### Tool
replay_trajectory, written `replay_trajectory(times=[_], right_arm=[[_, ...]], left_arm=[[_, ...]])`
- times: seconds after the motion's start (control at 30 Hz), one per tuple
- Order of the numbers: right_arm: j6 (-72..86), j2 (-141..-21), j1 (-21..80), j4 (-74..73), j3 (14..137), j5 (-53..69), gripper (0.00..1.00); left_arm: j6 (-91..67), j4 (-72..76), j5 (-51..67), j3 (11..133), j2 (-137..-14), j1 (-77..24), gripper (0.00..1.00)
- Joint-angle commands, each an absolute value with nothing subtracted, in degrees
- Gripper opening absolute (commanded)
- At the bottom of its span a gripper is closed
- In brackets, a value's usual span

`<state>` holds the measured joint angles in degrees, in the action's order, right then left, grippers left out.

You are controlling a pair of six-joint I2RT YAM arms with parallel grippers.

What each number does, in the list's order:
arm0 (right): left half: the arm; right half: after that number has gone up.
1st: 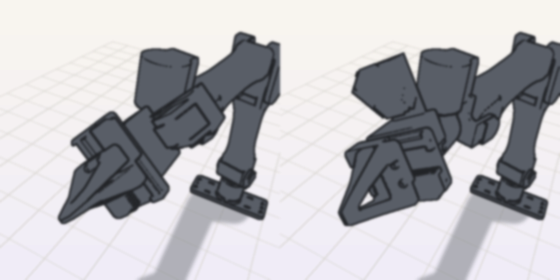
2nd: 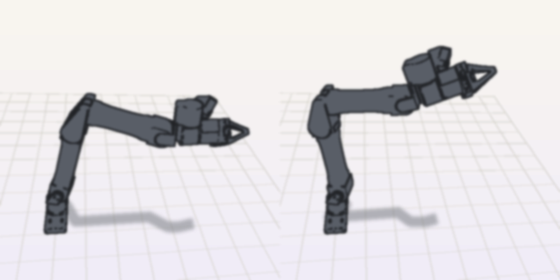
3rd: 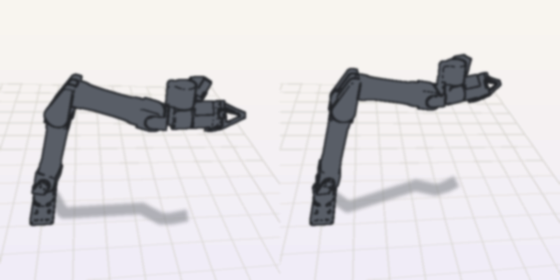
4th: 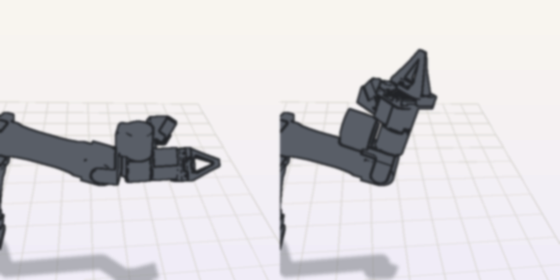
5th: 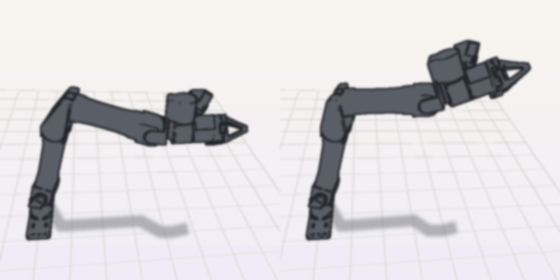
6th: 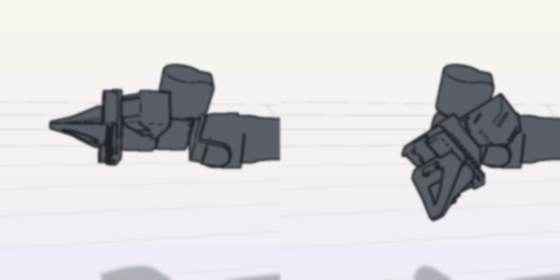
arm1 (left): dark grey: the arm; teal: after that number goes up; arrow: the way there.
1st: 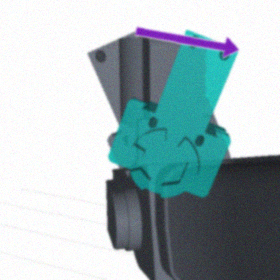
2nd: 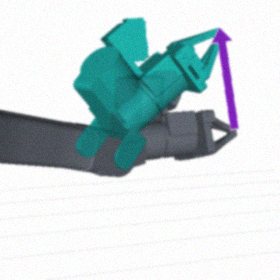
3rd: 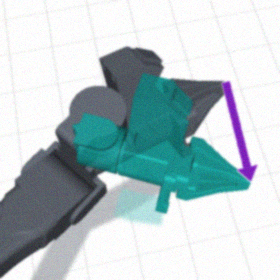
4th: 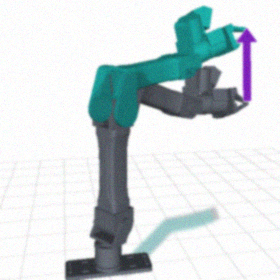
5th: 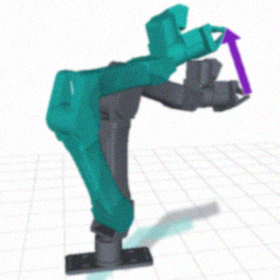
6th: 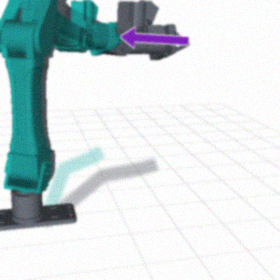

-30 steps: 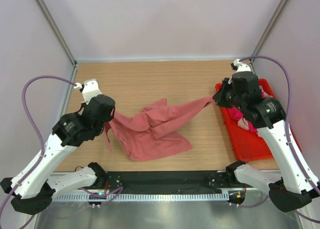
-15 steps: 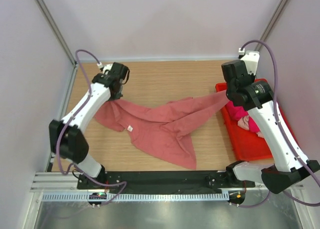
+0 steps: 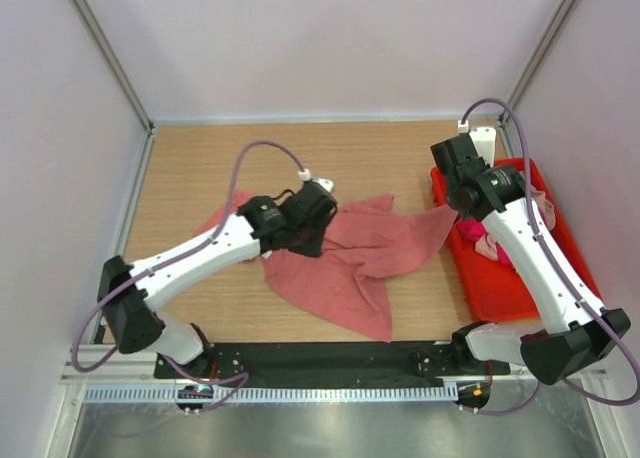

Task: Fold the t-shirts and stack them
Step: Flatten the tshirt out

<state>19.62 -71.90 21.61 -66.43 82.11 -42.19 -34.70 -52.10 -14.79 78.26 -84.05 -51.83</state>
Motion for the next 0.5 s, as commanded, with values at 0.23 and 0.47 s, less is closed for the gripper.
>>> replay_trajectory(times=[0.23,0.47], right_arm=[[23.55,-71.36,21.09,-70.04,83.58,-34.72,0.01],[26.89,-71.28,19.43,-72.95,83.93,-29.64,0.01]], left_arm=[[-35.41,-49.92,0.72,88.06,-101.33,-64.15,0.36],[-48.40,-48.16,-9.66,87.89,-103.71,-76.09,0.54]])
